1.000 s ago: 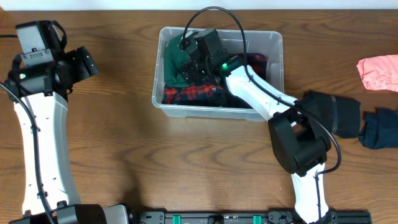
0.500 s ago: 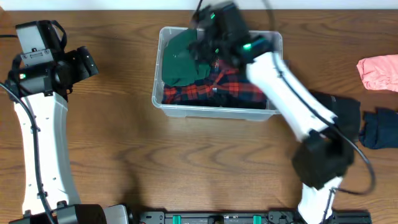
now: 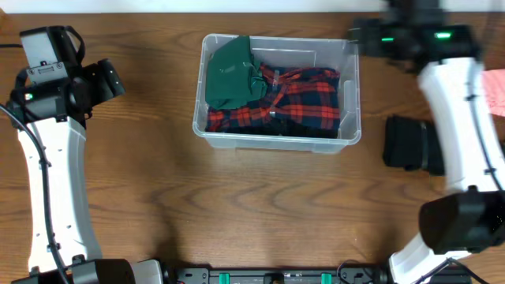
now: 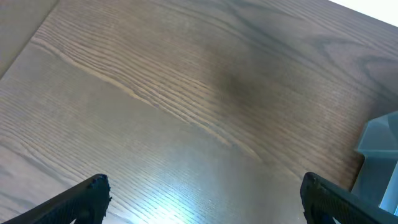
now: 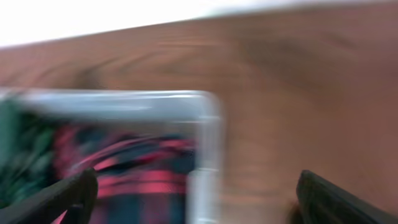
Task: Pack container
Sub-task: 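Reach the right gripper to the pink shirt and grasp it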
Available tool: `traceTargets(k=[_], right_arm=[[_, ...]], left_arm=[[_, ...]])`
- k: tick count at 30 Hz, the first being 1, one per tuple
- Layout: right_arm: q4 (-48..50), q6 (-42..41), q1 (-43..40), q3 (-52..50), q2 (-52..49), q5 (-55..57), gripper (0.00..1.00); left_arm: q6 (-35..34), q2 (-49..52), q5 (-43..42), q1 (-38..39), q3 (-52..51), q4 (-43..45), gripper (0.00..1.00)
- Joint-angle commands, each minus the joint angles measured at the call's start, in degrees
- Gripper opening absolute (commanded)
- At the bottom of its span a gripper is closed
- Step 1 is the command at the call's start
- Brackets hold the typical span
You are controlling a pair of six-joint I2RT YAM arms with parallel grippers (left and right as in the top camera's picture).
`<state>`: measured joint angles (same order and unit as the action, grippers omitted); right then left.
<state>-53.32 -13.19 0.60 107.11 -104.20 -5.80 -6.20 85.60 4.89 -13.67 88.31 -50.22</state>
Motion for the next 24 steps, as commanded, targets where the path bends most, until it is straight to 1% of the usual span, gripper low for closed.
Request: traceTargets(k=[1,4,8,15,20,24], right_arm=[[-1.1,-10.3,-7.3,-2.1,0.3,-0.6,0.99],[0.5,-15.2,-13.9,-5.9,0.3,0.0,0.99],[5.8,-17.0,-20.2,-12.5,0.3,0.0,0.99],[17.4,-17.7,-27.9,-25.2,0.2,0.0,0.98],[30.8,-17.0,-33.2,-33.7,0.2,-2.0,0.98],[41.4,-20.6,-37.5,-41.4,0.2,-2.9,0.99]], left_arm=[[-0.1,0.2,0.1,-0.1,-0.1,-0.1,0.98],[-0.1,0.2,0.1,-0.1,-0.1,-0.1,0.98],[-0.1,0.2,0.1,-0.1,-0.1,-0.1,0.98],[-0.1,0.2,0.1,-0.1,-0.1,-0.1,0.98],[-0.1,0.2,0.1,-0.1,-0.1,-0.1,0.98],[-0.1,0.2,0.1,-0.1,-0.1,-0.1,0.98]])
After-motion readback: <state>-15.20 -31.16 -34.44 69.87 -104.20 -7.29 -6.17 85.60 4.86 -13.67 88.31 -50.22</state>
